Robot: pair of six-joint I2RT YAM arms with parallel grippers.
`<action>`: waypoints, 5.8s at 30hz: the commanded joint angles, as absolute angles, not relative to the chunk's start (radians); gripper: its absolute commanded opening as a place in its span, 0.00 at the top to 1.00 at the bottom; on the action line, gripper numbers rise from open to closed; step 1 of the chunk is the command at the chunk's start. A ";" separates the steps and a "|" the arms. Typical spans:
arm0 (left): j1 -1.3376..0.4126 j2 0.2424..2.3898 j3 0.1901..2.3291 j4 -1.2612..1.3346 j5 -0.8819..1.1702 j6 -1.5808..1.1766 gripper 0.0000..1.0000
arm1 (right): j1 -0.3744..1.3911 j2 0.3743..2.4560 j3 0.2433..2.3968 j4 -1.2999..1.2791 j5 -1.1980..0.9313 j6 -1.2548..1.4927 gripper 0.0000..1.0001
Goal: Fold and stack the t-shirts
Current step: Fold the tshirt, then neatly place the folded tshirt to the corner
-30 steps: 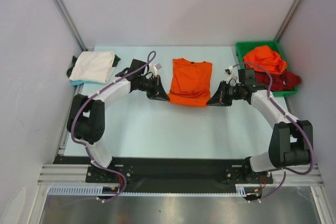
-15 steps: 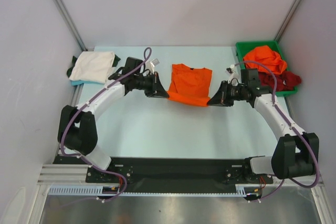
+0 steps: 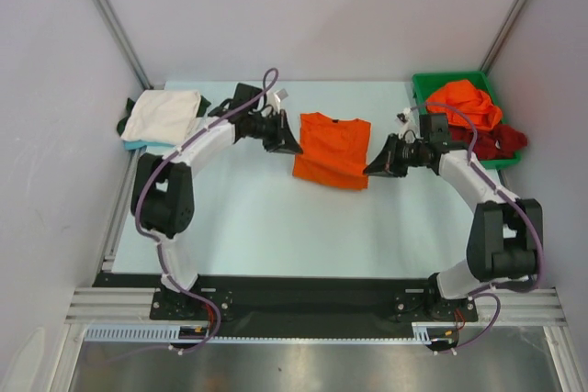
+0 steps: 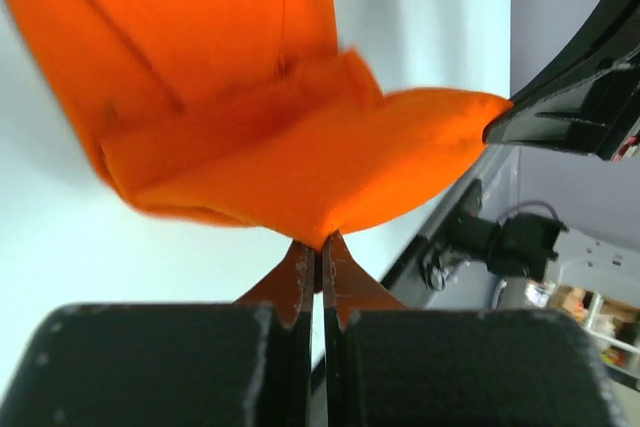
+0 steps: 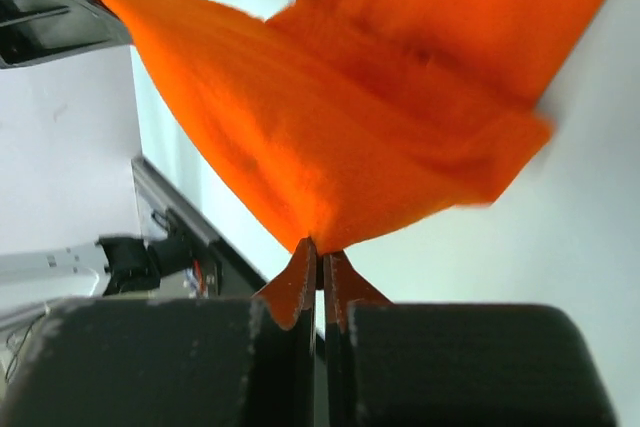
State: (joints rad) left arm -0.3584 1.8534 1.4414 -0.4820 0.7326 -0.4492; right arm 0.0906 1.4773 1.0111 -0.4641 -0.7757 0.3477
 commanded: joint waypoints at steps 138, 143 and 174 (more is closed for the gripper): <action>-0.006 2.227 2.247 -0.588 -0.635 0.652 1.00 | -0.066 1.761 1.302 -0.287 -0.715 0.339 0.37; 0.024 2.267 2.255 -0.568 -0.647 0.669 1.00 | -0.066 1.759 1.319 -0.298 -0.710 0.333 0.37; 0.103 2.368 2.276 -0.454 -0.736 0.745 1.00 | -0.037 1.769 1.330 -0.302 -0.692 0.324 0.36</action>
State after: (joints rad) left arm 0.0975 2.3539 2.2204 -0.5316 -0.6647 0.7059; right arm -0.0429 1.8057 1.3045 -0.3225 -0.6964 0.3256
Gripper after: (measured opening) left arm 0.039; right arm 0.635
